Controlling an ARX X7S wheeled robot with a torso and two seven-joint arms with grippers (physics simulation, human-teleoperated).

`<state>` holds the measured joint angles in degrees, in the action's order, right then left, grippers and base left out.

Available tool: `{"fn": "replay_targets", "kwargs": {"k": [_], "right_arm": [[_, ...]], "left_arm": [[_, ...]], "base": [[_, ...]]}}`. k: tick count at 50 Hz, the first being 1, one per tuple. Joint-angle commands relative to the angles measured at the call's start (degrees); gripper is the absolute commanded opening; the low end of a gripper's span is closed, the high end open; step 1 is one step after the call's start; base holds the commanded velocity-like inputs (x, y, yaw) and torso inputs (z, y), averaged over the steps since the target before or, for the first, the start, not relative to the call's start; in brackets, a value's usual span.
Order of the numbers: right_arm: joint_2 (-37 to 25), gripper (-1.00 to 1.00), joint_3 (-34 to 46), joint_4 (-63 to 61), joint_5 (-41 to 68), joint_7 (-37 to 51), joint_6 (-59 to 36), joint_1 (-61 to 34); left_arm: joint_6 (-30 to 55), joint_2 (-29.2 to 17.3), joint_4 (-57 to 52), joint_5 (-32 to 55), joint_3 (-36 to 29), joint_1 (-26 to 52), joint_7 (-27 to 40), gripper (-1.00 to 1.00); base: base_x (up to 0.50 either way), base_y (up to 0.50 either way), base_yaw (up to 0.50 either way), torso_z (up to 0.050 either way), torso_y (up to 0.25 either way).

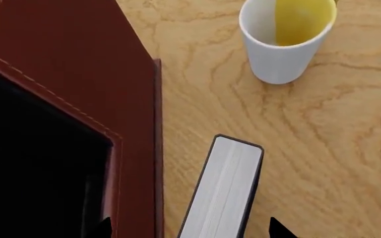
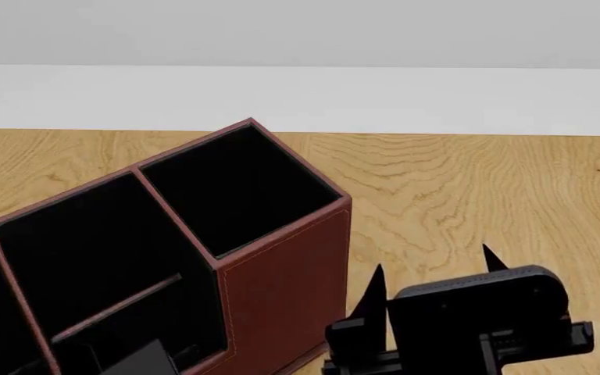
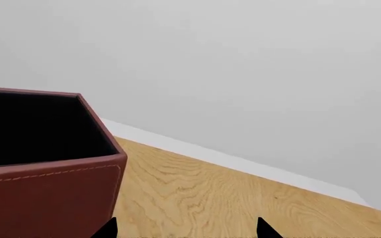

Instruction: Pick up the book and place it in the front compartment of the caddy.

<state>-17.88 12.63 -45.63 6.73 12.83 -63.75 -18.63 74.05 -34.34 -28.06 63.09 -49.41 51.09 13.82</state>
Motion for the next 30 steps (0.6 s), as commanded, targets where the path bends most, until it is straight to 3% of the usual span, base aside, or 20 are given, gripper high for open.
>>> {"fn": "replay_targets", "kwargs": {"k": [1, 30], "right_arm": [[-0.14, 1.00, -0.15, -0.11, 0.16, 0.24, 0.20, 0.43], [-0.55, 1.00, -0.56, -0.48, 0.61, 0.71, 0.55, 1.12]], "left_arm": [[-1.49, 0.13, 1.32, -2.27, -2.21, 0.33, -1.90, 1.00], [-5.12, 0.94, 5.37, -7.01, -6.65, 0.30, -5.00, 1.00]], "base": [[0.00, 0.00, 0.00, 0.000, 0.000], [0.00, 0.00, 0.00, 0.000, 0.000]]}}
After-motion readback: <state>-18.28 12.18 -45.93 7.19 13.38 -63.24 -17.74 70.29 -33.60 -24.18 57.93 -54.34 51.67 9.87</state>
